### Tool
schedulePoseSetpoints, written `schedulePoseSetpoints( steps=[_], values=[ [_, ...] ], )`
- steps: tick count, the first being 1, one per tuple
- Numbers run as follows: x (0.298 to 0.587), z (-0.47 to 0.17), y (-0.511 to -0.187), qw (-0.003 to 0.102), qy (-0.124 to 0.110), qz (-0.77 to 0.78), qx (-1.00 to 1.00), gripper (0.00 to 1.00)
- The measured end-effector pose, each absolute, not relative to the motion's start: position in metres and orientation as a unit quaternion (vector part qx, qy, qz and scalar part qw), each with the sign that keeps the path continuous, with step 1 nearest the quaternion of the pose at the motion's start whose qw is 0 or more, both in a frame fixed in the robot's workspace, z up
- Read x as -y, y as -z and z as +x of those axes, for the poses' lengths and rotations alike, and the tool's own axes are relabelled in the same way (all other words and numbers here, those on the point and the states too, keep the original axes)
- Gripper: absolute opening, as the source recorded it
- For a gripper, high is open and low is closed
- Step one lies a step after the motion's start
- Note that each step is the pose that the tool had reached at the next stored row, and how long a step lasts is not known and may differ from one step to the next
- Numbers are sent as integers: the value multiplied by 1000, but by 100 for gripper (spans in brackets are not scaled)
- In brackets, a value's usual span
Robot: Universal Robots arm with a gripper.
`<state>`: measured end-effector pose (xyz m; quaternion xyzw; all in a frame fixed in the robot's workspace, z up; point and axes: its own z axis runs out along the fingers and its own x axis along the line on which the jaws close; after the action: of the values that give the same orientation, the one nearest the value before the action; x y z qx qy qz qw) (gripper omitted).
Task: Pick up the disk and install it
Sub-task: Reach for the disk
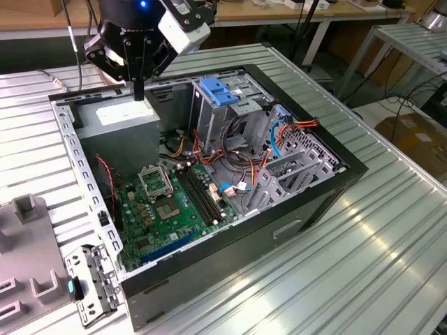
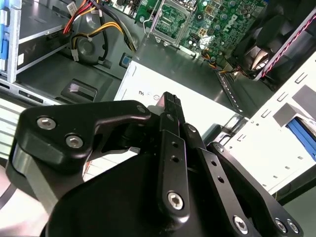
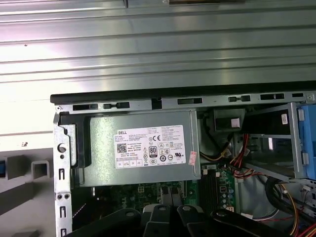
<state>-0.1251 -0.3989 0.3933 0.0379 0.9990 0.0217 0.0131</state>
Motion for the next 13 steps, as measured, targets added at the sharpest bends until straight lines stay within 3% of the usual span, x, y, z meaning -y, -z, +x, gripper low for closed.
schedulePoseSetpoints(
  steps=[13],
  values=[
    [399, -128, -393, 13, -22, 38, -999, 11]
  ],
)
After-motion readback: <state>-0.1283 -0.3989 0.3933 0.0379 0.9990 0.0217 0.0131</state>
